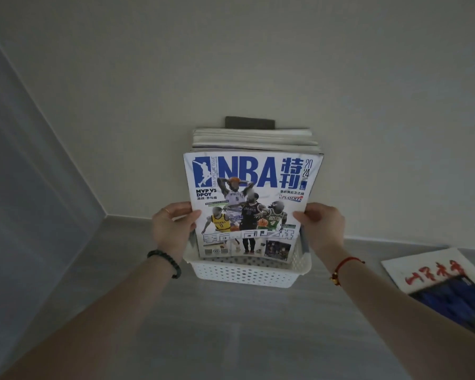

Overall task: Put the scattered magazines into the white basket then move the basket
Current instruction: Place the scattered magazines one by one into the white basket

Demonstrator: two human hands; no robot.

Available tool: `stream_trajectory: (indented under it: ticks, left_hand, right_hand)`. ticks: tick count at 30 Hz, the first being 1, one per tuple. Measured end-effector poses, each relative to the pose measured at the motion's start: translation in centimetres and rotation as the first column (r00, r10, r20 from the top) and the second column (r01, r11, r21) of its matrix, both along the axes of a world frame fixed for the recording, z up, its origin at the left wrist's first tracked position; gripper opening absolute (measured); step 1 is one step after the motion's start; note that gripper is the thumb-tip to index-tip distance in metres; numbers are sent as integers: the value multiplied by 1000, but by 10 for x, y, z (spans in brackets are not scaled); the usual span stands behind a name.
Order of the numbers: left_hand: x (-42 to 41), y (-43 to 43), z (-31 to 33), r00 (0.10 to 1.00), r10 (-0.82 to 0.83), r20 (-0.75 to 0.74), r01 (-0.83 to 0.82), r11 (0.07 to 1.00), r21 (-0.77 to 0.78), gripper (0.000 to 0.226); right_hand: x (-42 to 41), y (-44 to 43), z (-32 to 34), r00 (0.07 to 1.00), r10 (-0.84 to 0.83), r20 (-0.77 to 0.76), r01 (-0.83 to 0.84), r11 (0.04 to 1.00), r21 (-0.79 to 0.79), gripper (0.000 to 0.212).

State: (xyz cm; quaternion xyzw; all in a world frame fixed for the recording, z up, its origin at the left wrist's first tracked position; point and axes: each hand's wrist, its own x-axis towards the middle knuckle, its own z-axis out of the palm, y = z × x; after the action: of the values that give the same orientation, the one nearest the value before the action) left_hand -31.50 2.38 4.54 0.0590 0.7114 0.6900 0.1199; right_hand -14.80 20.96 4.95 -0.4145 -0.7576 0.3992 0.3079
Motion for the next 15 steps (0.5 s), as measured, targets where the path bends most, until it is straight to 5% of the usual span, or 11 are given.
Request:
stream_trajectory:
  ticks: [15]
  left_hand:
    - [36, 0, 0, 997, -21, 68, 24, 998, -50, 19]
  right_hand:
    - [47, 4, 1, 998, -11, -69, 5, 996, -87, 15]
